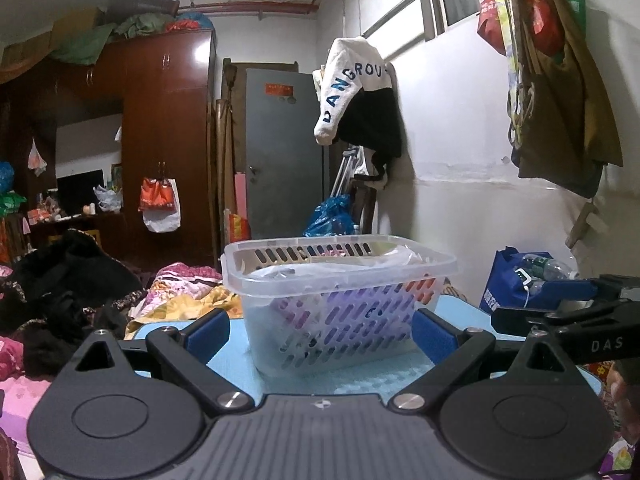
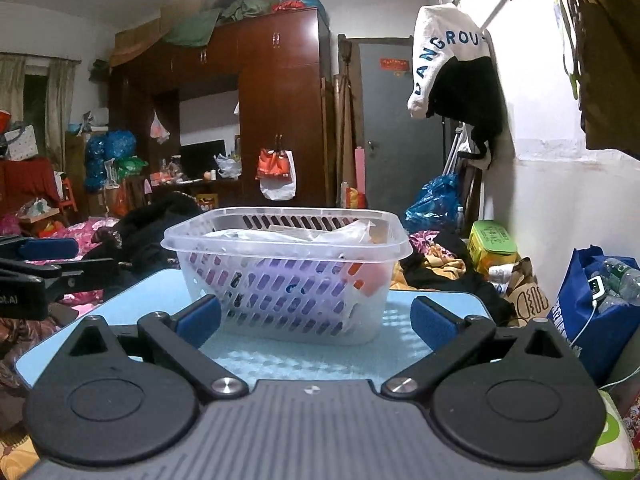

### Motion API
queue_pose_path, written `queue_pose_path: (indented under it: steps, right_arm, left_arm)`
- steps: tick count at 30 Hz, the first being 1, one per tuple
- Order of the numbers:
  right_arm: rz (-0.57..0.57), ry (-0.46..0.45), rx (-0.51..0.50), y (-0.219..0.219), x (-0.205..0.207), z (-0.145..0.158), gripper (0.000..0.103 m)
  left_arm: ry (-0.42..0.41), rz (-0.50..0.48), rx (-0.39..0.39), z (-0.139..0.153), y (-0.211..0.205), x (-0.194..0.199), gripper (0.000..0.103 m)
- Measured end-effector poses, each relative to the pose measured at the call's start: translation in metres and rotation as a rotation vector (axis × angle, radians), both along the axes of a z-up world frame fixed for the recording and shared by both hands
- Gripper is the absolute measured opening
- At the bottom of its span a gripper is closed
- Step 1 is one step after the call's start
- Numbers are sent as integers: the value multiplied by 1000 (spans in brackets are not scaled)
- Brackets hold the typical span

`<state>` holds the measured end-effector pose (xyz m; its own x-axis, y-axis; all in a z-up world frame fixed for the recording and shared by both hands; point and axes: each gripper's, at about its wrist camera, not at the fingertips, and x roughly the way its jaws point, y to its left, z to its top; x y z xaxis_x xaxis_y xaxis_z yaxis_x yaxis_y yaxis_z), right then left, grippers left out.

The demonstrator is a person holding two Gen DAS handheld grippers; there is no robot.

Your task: Organize objects

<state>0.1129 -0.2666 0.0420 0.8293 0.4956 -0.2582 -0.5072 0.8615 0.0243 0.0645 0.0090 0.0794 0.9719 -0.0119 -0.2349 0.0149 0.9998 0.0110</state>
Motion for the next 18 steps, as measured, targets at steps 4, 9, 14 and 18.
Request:
queue_pose_path:
  steps: [4, 9, 14, 18]
  right_arm:
    - [-12, -16, -8, 2, -8, -1, 103]
    - [-24, -20, -9, 4, -13, -3, 103]
    - [-41, -24, -20, 6, -13, -2, 103]
    - [-39, -20, -12, 4, -14, -2, 103]
  left_arm:
    - [6, 22, 20, -3, -4, -5, 99]
    - [0, 33, 41, -11, -10, -16, 99]
    - [9, 17, 61, -15, -15, -18, 99]
    - [12, 16, 64, -17, -16, -19, 99]
